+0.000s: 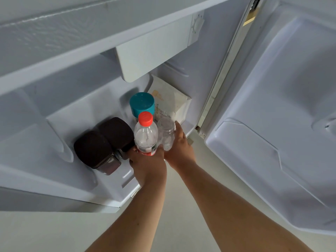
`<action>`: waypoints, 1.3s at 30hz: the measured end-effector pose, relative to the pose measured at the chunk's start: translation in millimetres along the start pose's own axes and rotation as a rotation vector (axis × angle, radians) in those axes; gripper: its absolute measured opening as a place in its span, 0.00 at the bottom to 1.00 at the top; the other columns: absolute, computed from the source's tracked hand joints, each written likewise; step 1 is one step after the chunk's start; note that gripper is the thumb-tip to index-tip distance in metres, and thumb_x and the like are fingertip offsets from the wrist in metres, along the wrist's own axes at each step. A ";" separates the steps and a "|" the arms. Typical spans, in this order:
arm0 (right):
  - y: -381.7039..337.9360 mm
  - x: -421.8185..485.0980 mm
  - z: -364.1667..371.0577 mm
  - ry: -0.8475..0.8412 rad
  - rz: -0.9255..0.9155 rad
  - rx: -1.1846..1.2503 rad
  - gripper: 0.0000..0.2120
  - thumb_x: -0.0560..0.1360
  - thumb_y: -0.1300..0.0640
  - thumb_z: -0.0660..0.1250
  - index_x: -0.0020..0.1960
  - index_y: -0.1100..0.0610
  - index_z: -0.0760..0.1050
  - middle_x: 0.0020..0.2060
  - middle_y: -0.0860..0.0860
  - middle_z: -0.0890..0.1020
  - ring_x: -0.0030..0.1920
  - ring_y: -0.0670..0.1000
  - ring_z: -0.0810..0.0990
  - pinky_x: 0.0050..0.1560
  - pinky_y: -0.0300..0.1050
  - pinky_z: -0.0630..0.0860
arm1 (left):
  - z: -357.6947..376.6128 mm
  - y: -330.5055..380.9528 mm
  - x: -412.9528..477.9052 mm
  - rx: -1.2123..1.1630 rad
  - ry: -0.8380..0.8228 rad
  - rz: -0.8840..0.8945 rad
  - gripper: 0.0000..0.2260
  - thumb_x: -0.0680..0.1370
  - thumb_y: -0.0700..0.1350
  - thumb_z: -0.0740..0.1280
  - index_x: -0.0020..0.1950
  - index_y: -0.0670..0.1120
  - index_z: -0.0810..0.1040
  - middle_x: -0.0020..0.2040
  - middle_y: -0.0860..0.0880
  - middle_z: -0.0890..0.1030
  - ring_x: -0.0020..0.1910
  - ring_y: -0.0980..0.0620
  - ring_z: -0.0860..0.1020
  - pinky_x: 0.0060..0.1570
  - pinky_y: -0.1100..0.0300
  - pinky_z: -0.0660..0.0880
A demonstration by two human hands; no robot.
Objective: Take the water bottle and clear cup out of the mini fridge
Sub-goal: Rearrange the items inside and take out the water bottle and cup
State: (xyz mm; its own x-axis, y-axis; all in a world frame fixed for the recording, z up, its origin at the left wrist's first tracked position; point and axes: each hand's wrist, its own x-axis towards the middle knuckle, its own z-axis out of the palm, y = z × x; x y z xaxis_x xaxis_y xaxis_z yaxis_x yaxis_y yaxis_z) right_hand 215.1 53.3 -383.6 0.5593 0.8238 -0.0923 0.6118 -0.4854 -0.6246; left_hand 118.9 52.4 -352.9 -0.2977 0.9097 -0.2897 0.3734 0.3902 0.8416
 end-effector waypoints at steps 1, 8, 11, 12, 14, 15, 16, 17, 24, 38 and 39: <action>-0.2 -1.3 0.6 0.016 -0.002 0.006 0.58 0.60 0.25 0.67 0.81 0.39 0.42 0.75 0.49 0.71 0.64 0.60 0.81 0.58 0.57 0.80 | 1.1 0.3 0.1 0.001 0.004 -0.002 0.41 0.70 0.57 0.82 0.74 0.45 0.65 0.67 0.41 0.77 0.66 0.37 0.76 0.58 0.45 0.75; -6.4 -3.2 -1.0 0.059 -0.026 0.010 0.55 0.59 0.23 0.66 0.80 0.39 0.50 0.72 0.49 0.74 0.64 0.59 0.81 0.58 0.60 0.82 | 2.6 0.2 1.8 0.007 0.034 -0.002 0.39 0.70 0.56 0.81 0.72 0.44 0.65 0.64 0.40 0.78 0.63 0.36 0.78 0.57 0.44 0.77; -6.2 -2.7 -0.5 0.043 -0.011 -0.001 0.57 0.59 0.24 0.67 0.80 0.41 0.48 0.73 0.50 0.73 0.64 0.60 0.81 0.58 0.60 0.81 | -0.4 -3.0 2.0 0.006 0.036 0.012 0.38 0.71 0.55 0.81 0.72 0.42 0.65 0.63 0.39 0.79 0.62 0.35 0.79 0.55 0.46 0.76; -6.3 -2.3 -0.1 0.037 -0.004 -0.010 0.58 0.59 0.24 0.67 0.81 0.41 0.47 0.73 0.50 0.73 0.64 0.60 0.81 0.59 0.60 0.81 | -1.3 -4.2 1.9 0.005 0.033 0.025 0.38 0.71 0.54 0.81 0.72 0.42 0.65 0.63 0.38 0.80 0.61 0.35 0.79 0.54 0.46 0.75; -6.6 -0.8 1.5 0.041 0.011 -0.025 0.58 0.61 0.23 0.67 0.81 0.42 0.44 0.74 0.51 0.72 0.64 0.60 0.81 0.58 0.60 0.81 | -2.9 -5.9 1.5 0.000 0.026 0.050 0.37 0.71 0.53 0.81 0.72 0.41 0.66 0.63 0.38 0.80 0.61 0.34 0.79 0.54 0.45 0.76; -6.7 -0.1 2.6 0.050 0.016 -0.029 0.58 0.61 0.23 0.65 0.81 0.42 0.43 0.74 0.51 0.73 0.63 0.60 0.82 0.57 0.60 0.81 | -3.7 -6.3 1.2 -0.001 0.024 0.057 0.37 0.72 0.53 0.80 0.72 0.41 0.66 0.63 0.38 0.80 0.61 0.34 0.79 0.54 0.46 0.76; -6.8 0.1 3.6 0.060 0.019 -0.032 0.57 0.61 0.23 0.64 0.81 0.41 0.43 0.73 0.51 0.74 0.62 0.60 0.82 0.56 0.60 0.81 | -4.4 -6.3 1.1 -0.001 0.024 0.061 0.37 0.72 0.53 0.80 0.72 0.41 0.66 0.63 0.38 0.80 0.61 0.34 0.79 0.54 0.47 0.75; -6.9 0.4 4.5 0.070 0.019 -0.035 0.57 0.61 0.23 0.63 0.81 0.41 0.43 0.72 0.51 0.75 0.61 0.61 0.83 0.55 0.60 0.82 | -4.9 -6.4 0.7 0.001 0.024 0.068 0.37 0.72 0.53 0.80 0.72 0.42 0.66 0.64 0.38 0.80 0.62 0.34 0.79 0.54 0.47 0.75; -3.0 -1.2 4.3 0.100 -0.031 -0.016 0.49 0.65 0.24 0.66 0.79 0.40 0.53 0.68 0.46 0.78 0.61 0.56 0.83 0.57 0.58 0.82 | -13.3 -8.3 -1.4 0.044 -0.001 0.114 0.34 0.72 0.53 0.80 0.70 0.43 0.68 0.62 0.39 0.81 0.60 0.34 0.80 0.53 0.49 0.74; 5.7 4.1 -21.3 -0.327 0.081 0.371 0.53 0.62 0.48 0.73 0.81 0.40 0.50 0.76 0.48 0.66 0.72 0.56 0.72 0.61 0.50 0.77 | -25.8 -13.9 5.3 0.126 -0.083 0.151 0.29 0.74 0.54 0.78 0.67 0.44 0.69 0.61 0.42 0.82 0.59 0.37 0.81 0.54 0.48 0.74; 5.8 6.0 -25.9 -0.393 0.140 0.421 0.54 0.62 0.49 0.71 0.82 0.40 0.48 0.79 0.48 0.64 0.71 0.58 0.72 0.59 0.54 0.79 | -25.9 -14.6 5.5 0.124 -0.085 0.152 0.29 0.74 0.54 0.77 0.67 0.45 0.69 0.60 0.42 0.82 0.59 0.37 0.81 0.54 0.49 0.74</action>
State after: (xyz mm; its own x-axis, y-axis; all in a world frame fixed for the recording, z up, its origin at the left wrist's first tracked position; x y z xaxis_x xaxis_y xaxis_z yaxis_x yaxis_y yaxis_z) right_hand 236.5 47.9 -367.7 0.3208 0.8458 -0.4262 0.2277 -0.5057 -0.8321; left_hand 89.1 48.0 -355.0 -0.1561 0.9662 -0.2051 0.5153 0.2569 0.8176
